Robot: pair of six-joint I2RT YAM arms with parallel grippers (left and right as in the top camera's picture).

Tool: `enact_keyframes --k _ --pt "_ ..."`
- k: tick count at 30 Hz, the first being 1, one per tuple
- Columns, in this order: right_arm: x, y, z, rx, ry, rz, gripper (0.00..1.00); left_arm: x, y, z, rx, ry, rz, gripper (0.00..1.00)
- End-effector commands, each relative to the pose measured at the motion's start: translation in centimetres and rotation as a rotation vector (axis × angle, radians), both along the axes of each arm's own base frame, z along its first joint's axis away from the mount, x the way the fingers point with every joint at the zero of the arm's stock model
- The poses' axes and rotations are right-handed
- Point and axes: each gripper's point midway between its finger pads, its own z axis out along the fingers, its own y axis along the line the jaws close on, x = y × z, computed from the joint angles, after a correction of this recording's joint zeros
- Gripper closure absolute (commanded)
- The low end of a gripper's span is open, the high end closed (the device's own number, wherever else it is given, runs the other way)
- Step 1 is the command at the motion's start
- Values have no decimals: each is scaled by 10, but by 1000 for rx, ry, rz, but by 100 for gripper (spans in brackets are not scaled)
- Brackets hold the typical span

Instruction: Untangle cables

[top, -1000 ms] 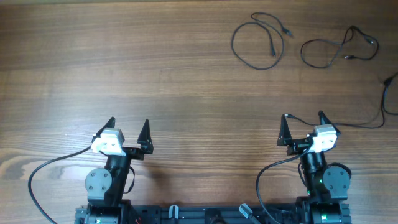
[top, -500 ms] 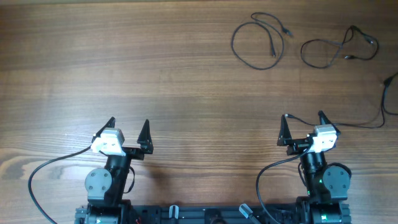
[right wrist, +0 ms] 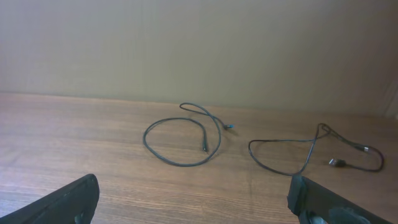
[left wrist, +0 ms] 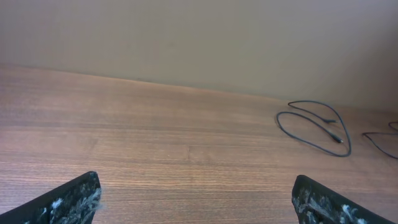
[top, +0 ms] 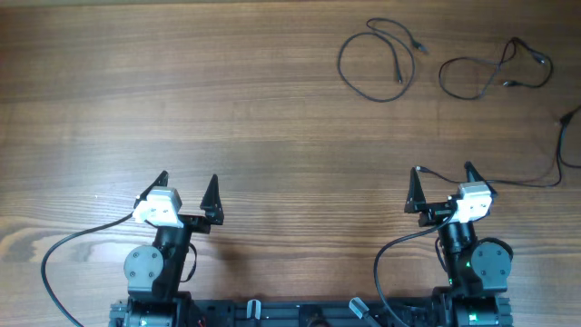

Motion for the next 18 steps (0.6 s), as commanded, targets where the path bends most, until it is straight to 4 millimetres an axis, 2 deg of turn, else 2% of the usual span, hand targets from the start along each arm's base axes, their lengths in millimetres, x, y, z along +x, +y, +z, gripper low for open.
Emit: enact_keyframes --k 1,18 --pt "0 -3 2 -17 -12 -18 0 0 3 -2 21 -3 17 0" --pt "0 -3 2 -18 -12 -18 0 0 3 -2 20 -3 17 0"
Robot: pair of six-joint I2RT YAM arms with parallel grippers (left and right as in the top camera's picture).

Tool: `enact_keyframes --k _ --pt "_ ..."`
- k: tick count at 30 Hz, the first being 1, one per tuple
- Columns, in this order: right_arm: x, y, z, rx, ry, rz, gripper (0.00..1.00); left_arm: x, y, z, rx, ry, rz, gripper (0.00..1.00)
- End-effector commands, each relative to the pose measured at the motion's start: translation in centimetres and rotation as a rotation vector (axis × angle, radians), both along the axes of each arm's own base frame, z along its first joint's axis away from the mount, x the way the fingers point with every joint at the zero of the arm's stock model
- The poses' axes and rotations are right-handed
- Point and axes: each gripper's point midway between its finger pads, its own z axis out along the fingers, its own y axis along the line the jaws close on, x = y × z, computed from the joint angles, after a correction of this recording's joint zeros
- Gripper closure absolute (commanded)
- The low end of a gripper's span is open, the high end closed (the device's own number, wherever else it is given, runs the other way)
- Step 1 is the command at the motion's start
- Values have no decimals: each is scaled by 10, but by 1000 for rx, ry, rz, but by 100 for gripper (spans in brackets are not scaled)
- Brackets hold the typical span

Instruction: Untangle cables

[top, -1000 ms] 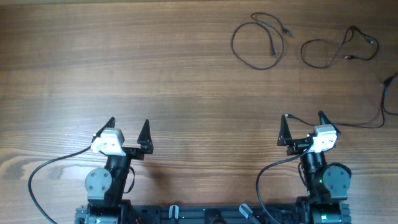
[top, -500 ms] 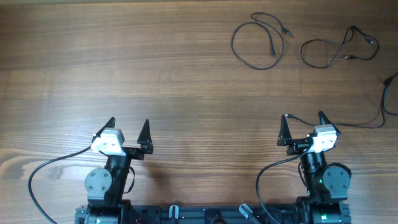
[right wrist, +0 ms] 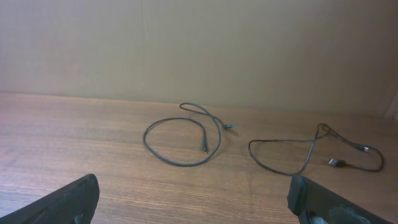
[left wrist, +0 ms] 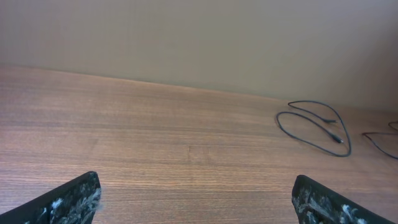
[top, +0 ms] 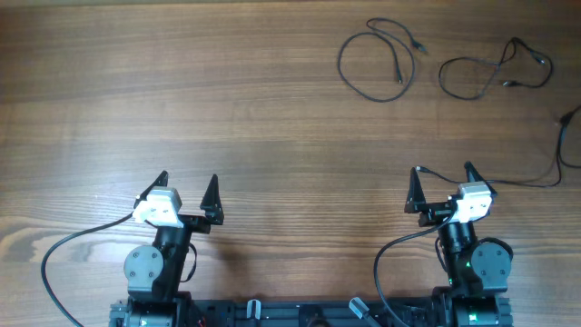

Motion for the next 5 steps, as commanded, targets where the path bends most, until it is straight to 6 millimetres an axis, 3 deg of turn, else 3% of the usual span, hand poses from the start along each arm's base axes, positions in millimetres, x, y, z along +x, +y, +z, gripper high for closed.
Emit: enact_keyframes --k 1,5 --pt "0 -3 2 -17 -12 -18 0 0 3 -2 20 -3 17 0" --pt "0 -3 2 -17 -12 -18 0 0 3 -2 21 -3 17 0"
